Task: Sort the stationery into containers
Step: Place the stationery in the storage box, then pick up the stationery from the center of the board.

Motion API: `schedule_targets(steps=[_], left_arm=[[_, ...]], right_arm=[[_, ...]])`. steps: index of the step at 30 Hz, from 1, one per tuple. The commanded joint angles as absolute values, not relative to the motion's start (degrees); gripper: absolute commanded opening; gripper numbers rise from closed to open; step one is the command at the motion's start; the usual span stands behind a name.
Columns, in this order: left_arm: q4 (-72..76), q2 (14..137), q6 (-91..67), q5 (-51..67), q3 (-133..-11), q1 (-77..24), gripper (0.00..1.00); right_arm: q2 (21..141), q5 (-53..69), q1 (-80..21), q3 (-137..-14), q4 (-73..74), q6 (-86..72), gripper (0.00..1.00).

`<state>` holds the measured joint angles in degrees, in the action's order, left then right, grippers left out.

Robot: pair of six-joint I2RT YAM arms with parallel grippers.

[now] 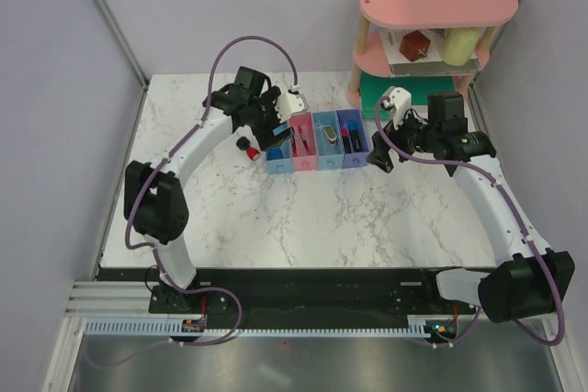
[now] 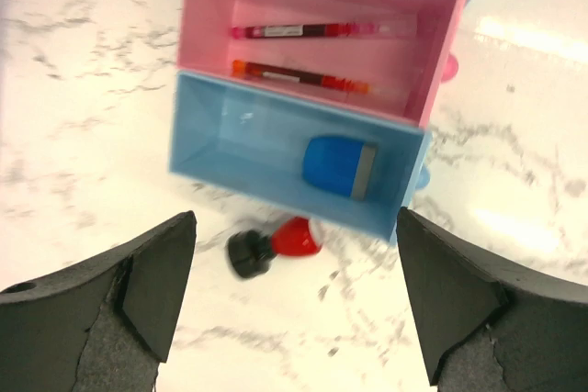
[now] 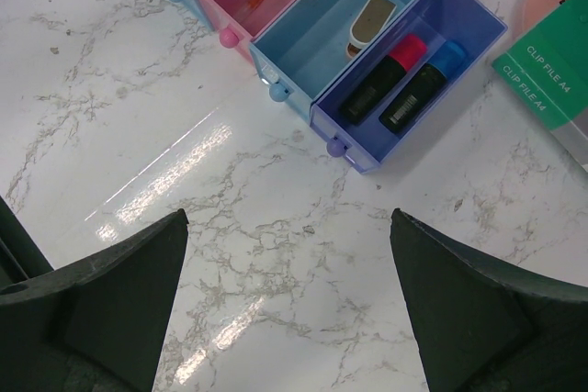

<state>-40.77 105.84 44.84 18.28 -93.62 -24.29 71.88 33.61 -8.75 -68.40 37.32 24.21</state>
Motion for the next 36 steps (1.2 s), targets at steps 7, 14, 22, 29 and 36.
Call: schedule_targets(steps=[7,14,22,29,36], left_arm=[[-43.9,97.3,74.3,6.3,-81.9,-23.7,0.98],[-40.7,103.1,75.6,5.3,-87.6,-19.5,0.99],[-37.4,107.5,86.9,4.7,-88.1,-16.0,1.00],[-37.4,108.9,97.6,8.1,-87.2,-15.2,0.98],[-37.4,111.0,105.6,9.0,-86.8,-14.6,0.99]], right_arm=[[70.2,34.5,-8.6,-69.0,36.1,23.8,0.98],[69.3,34.4,-8.7,-67.9,36.1,24.0,0.98],[69.9,34.1,-8.6,-68.3,36.1,23.7,0.98],[70.4,33.6,-8.6,-68.0,36.1,24.0,0.98],[70.5,33.5,-8.6,-67.5,36.0,24.1,0.98]])
